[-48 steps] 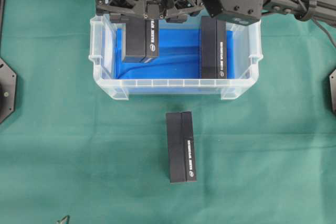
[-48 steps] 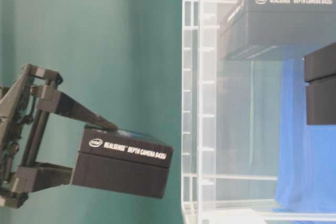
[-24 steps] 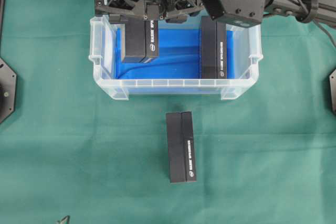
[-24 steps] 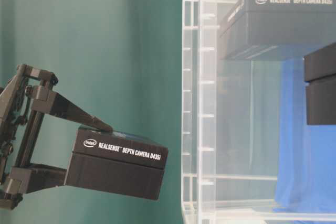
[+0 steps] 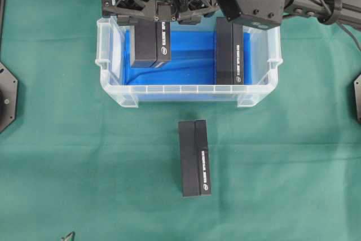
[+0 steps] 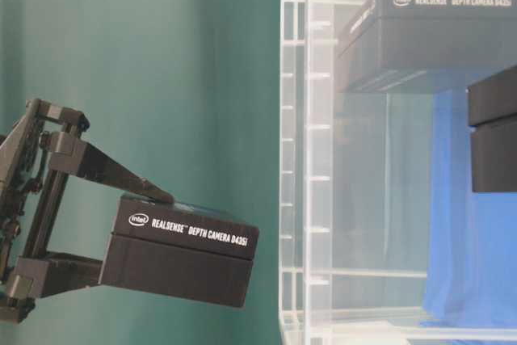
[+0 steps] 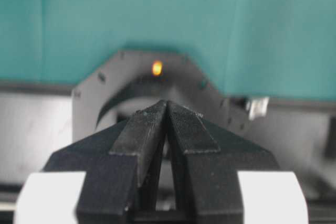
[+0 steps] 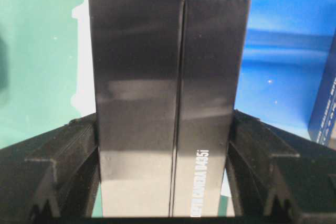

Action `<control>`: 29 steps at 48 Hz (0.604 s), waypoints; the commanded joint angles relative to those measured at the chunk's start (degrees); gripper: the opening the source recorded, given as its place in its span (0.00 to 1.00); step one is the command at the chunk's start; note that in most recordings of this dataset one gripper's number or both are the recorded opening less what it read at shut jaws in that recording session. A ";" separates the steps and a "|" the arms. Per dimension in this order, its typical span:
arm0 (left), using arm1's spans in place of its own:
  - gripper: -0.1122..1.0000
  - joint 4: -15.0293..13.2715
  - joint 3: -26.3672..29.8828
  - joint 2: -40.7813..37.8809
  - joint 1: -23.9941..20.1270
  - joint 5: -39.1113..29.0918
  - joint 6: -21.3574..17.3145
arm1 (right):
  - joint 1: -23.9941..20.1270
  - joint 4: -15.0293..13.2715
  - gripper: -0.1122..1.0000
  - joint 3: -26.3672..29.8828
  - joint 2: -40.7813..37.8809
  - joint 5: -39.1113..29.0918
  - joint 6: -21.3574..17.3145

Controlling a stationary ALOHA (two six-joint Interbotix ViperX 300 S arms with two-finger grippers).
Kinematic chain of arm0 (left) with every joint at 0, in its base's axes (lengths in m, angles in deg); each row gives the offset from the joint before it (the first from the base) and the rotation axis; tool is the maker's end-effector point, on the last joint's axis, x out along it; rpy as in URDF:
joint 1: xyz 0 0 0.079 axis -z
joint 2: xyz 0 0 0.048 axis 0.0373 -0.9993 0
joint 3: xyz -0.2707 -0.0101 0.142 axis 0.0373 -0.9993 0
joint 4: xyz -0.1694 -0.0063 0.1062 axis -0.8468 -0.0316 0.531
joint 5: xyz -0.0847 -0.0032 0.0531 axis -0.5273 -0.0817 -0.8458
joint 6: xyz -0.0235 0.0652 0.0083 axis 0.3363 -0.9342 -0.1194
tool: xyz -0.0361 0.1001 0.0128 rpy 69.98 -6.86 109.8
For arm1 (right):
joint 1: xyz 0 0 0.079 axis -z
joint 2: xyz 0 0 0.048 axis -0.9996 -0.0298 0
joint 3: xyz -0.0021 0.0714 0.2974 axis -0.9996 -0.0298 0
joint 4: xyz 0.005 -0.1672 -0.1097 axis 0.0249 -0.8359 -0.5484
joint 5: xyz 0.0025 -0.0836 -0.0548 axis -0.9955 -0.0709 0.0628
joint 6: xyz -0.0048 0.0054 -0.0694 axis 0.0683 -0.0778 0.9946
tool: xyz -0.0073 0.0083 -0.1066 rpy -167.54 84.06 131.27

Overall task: Take the box out of the case with the right arm.
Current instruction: 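Lift the left black box upward out of the foam slot, then carry the box forward over the case wall toward the cloth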

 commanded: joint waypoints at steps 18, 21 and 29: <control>0.12 0.09 0.70 6.42 -0.18 -19.34 0.09 | -0.18 -0.18 0.71 1.85 3.52 0.18 0.26; 0.12 0.09 0.70 6.59 -0.18 -20.57 0.18 | -0.18 -0.18 0.71 1.85 3.52 0.18 0.26; 0.12 0.09 0.44 6.50 -0.18 -20.83 0.26 | -0.26 -0.18 0.71 1.85 3.52 0.18 0.18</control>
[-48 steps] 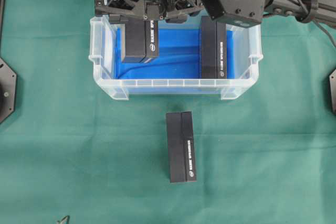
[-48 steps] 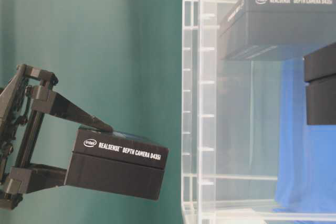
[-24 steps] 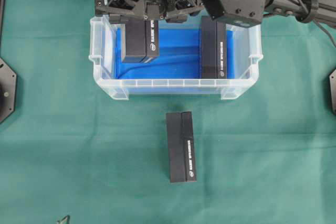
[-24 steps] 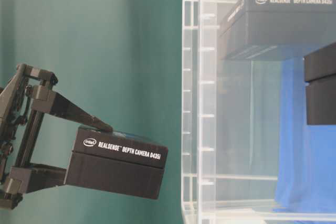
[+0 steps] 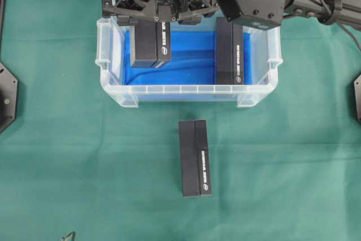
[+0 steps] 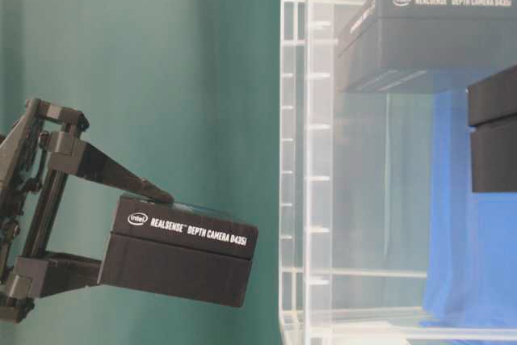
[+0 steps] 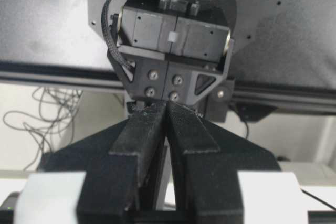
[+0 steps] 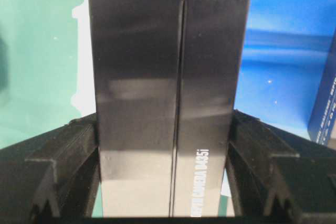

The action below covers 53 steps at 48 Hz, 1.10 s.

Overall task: Take the box out of the case with the right arm.
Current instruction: 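Carry the box forward over the case wall toward the cloth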

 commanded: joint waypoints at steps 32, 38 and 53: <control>0.12 0.18 0.44 -0.53 -0.18 -0.09 0.09 | -0.44 -0.18 0.71 1.93 3.52 0.26 0.00; 0.12 0.18 0.44 -0.53 -0.18 0.00 0.09 | -1.14 -0.18 0.71 2.20 3.52 0.26 -0.26; 0.12 0.18 0.44 -0.53 -0.09 -0.09 0.09 | -3.69 -0.26 0.71 2.72 3.43 0.26 -2.29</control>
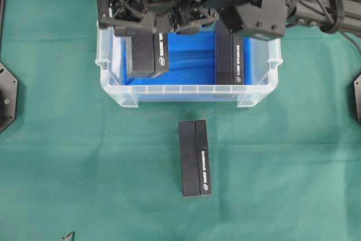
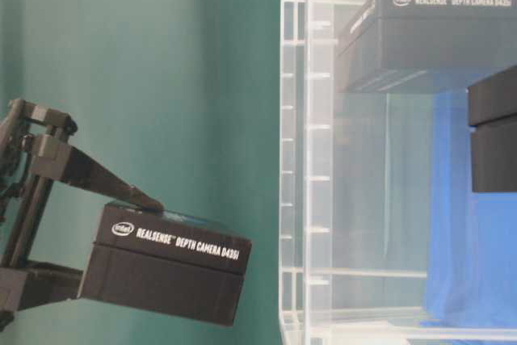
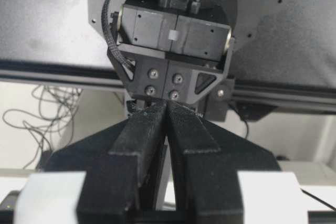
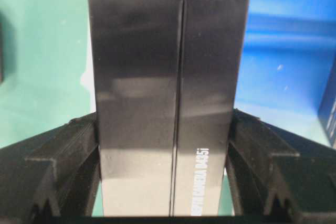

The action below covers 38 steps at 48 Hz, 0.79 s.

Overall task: Take the box out of the case with the right arm.
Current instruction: 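Carry the box forward over the case wall toward the cloth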

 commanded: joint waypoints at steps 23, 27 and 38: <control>0.12 0.09 -0.35 -0.09 -0.18 0.26 -0.18 | -11.25 -2.29 0.71 2.20 3.52 0.18 -11.07; 0.12 0.09 -0.53 0.00 -0.09 0.26 -0.18 | -13.18 -2.72 0.71 2.11 3.43 0.18 -13.18; 0.12 0.09 -0.53 0.00 -0.18 0.26 -0.18 | -18.81 -4.04 0.71 2.20 3.25 0.18 -18.37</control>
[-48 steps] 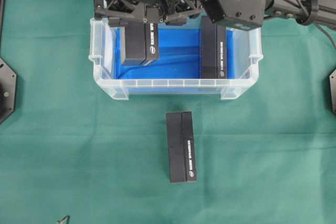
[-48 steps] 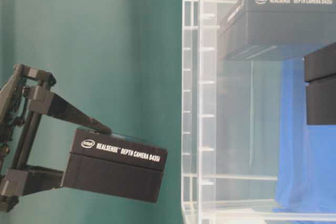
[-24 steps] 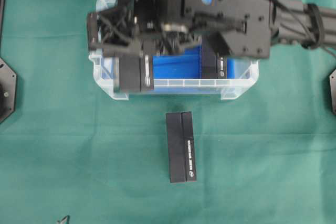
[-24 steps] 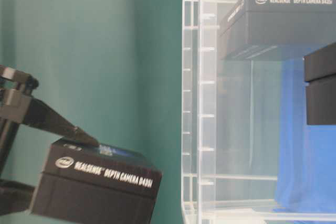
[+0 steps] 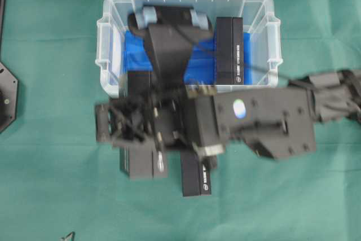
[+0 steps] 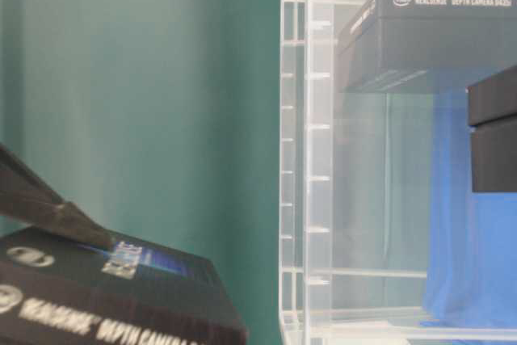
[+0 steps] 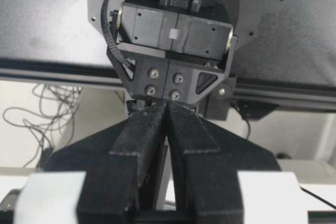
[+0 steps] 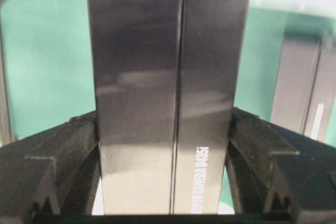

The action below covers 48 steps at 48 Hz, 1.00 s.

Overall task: Take the box out of the case with the right arm.
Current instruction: 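Carry the box forward over the case wall toward the cloth, then lower the box onto the cloth left of the first box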

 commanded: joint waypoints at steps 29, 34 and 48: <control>0.12 0.09 0.53 -0.44 -0.09 0.18 -0.09 | -3.25 -0.26 0.71 1.67 0.79 0.53 -2.37; 0.12 0.09 0.53 -0.35 -0.18 0.18 -0.09 | -3.25 1.58 0.71 1.67 -0.70 0.70 -2.72; 0.12 0.09 0.44 -0.53 -0.18 0.18 -0.09 | -3.25 5.80 0.71 1.05 -5.36 0.70 -3.43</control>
